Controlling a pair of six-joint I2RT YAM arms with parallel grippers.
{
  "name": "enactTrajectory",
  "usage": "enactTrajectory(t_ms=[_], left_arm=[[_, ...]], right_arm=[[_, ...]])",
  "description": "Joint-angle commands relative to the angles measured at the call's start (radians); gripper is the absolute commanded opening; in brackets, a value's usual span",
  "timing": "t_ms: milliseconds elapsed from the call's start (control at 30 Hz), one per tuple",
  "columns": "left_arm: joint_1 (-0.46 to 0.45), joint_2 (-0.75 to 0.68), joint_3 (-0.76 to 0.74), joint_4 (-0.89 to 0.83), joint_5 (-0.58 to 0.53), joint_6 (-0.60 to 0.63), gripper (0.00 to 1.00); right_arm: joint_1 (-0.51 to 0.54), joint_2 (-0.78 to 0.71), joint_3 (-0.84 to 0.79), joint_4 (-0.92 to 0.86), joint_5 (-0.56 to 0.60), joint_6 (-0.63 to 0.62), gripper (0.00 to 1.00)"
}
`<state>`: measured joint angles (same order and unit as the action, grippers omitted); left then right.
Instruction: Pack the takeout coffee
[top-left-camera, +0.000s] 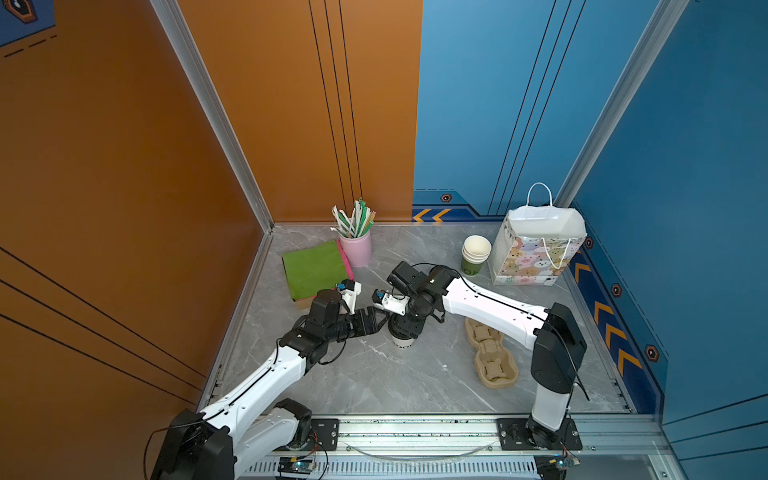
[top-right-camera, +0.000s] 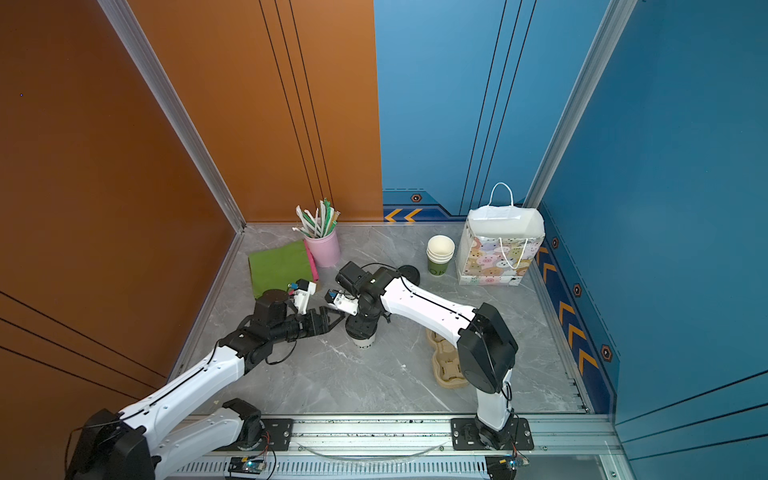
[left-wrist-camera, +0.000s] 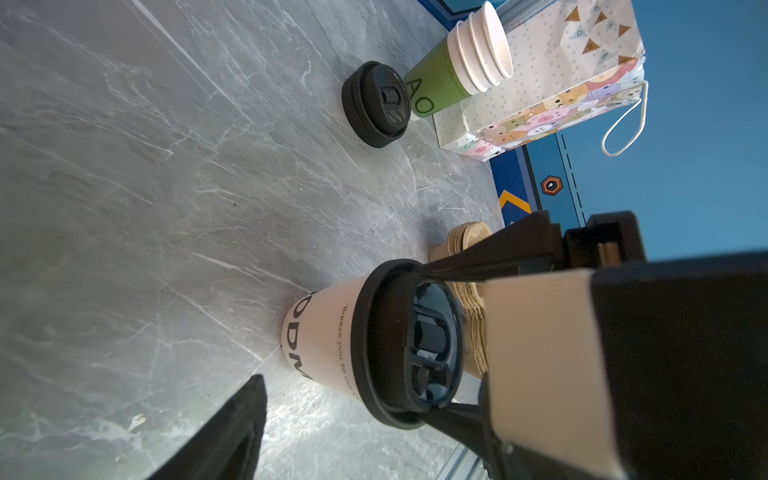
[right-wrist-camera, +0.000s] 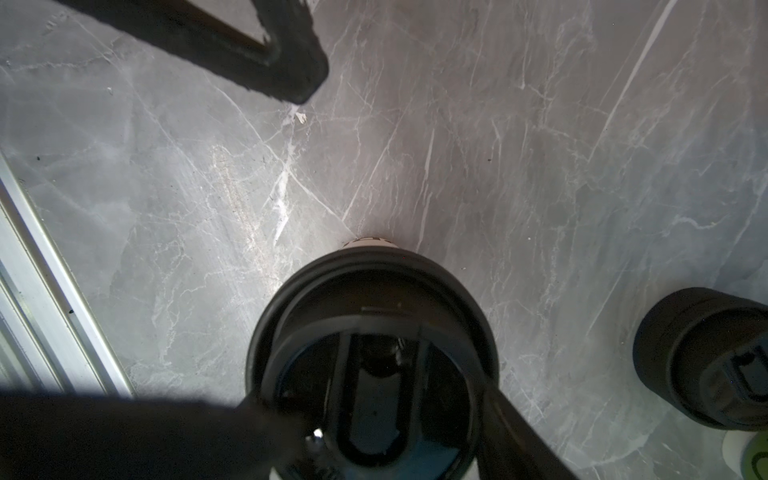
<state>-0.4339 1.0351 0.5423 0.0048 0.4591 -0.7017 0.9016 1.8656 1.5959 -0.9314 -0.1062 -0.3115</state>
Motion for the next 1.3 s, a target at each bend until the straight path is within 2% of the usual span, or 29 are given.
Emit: enactTrajectory(t_ms=[0,300,533,733,1267], left_arm=[[-0.029,0.025,-0.017,0.053,-0.004,-0.006,0.79],[-0.090,0.061,-0.054,0.052,-0.121,0.026,0.74],[-0.120,0.110,-0.047,0.049,-0.155,0.043,0.72],[-0.153,0.126,-0.003,-0.083,-0.245,0.095,0.72],[-0.228,0.148,0.062,-0.280,-0.393,0.160,0.70]], right_arm=[[0.002,0.112,-0.068,-0.102,-0.052,0.002,0.66],[0.000,0.107,-0.070,-0.090,-0.066,0.020,0.66],[0.000,0.103,-0.071,-0.083,-0.073,0.027,0.66],[-0.004,0.091,-0.071,-0.068,-0.089,0.038,0.67],[-0.027,0.040,-0.060,-0.017,-0.124,0.071,0.71]])
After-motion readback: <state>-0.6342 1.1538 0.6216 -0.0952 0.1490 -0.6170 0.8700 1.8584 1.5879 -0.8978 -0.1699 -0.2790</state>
